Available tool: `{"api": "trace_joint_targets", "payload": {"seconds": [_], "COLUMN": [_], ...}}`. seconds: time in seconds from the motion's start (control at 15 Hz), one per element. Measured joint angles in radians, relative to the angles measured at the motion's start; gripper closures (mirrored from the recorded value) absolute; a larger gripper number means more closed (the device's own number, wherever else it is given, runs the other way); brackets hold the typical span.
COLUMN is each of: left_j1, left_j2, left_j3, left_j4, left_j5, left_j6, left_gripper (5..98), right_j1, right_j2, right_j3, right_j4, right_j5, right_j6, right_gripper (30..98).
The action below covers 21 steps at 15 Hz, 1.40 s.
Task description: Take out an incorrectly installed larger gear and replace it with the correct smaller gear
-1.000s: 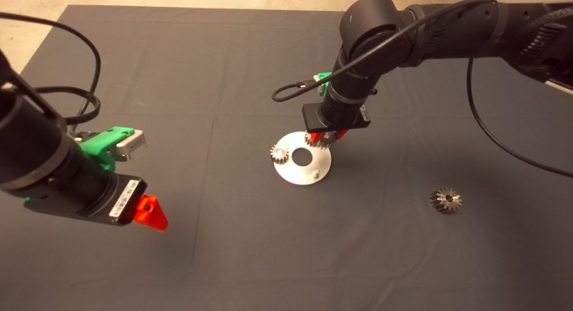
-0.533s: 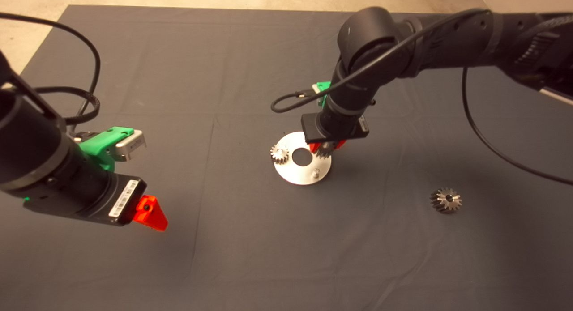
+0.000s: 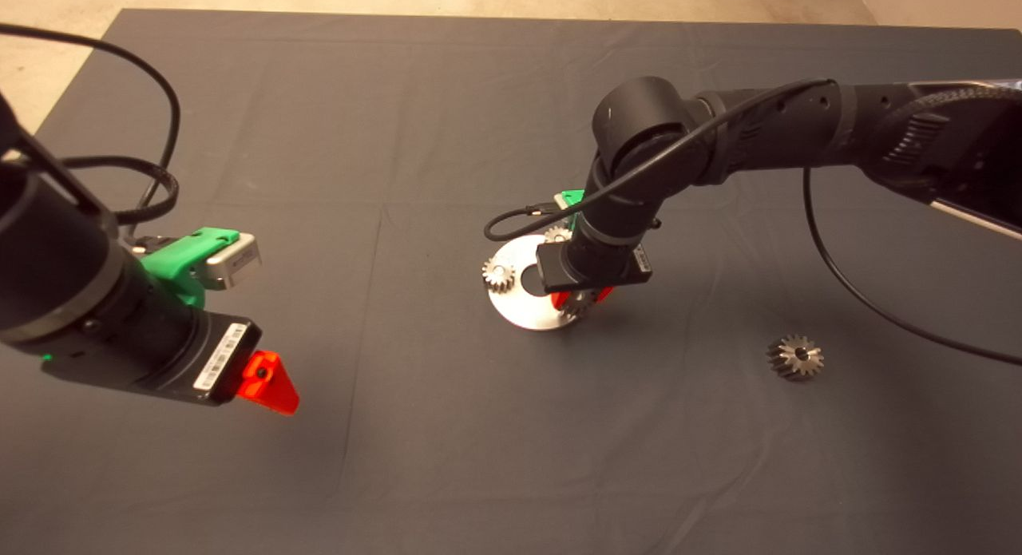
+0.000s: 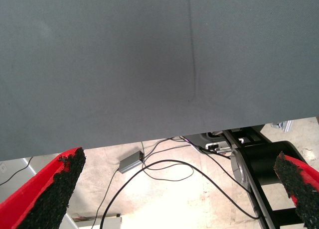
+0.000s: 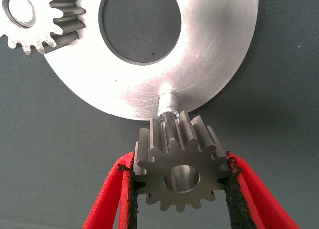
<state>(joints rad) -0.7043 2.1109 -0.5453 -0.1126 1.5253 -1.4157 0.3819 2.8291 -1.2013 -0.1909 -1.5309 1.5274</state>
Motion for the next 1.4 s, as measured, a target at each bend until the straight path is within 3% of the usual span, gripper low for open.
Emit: {"api": "trace_joint_targets", "payload": {"seconds": [0.4,1.0,1.4], "left_j1": [0.0,0.0,0.0], "left_j2": [0.0,-0.008,-0.008], "left_j3": [0.0,0.011,0.004], "left_j4": [0.0,0.0,0.0], "left_j5": [0.0,0.0,0.0], "left_j6": [0.0,0.0,-0.001], "left_gripper": [5.8,5.8,5.8], "right_j1": [0.0,0.0,0.001], "right_j2": [-0.001,-0.025,-0.022], "right_j3": [0.013,0.121,0.11], "right_j4": [-0.004,-0.117,-0.156], "right_j5": [-0.002,-0.003,-0.003], "right_j6": [0.009,0.049,0.049], "right_gripper": [92.9,92.8,92.9]}}
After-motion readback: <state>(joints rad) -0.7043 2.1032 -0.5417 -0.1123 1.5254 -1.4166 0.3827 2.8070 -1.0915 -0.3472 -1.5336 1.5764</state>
